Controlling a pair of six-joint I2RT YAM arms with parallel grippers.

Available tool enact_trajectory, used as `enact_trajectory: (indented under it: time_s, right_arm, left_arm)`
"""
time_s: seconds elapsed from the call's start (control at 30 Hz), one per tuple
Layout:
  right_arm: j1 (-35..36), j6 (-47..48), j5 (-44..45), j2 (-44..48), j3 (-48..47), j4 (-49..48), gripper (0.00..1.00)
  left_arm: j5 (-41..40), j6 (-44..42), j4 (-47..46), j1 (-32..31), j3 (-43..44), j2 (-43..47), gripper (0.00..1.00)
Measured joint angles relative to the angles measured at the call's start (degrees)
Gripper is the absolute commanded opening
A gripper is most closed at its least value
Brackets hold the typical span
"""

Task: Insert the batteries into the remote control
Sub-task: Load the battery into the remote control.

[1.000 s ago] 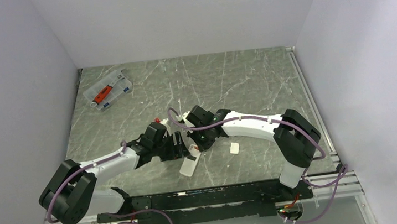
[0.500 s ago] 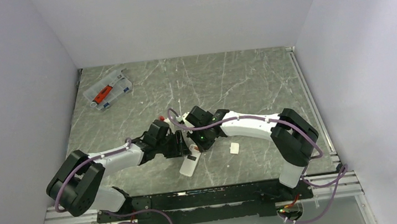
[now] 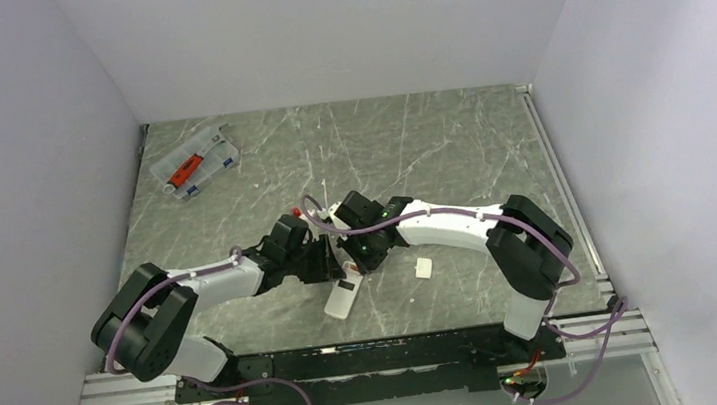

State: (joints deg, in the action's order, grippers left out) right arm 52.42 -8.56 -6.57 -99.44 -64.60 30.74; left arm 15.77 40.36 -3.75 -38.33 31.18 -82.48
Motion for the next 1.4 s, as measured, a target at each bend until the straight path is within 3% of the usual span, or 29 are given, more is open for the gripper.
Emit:
enact_trajectory:
  time_s: [0.33,1.4]
  right_arm:
    - [-0.37,0.00,-0.66,-1.01,-0.44,-0.07,0.00]
    - [-0.63,-0.28,-0.28,-2.99,-1.95,0.09,0.00]
  left_arm:
    - [1.22,-0.50,-1.64,0.02,0.59,-1.75,0.33]
    - [1.36,-0.22,-1.42,0.37,0.66,-1.62,0.30]
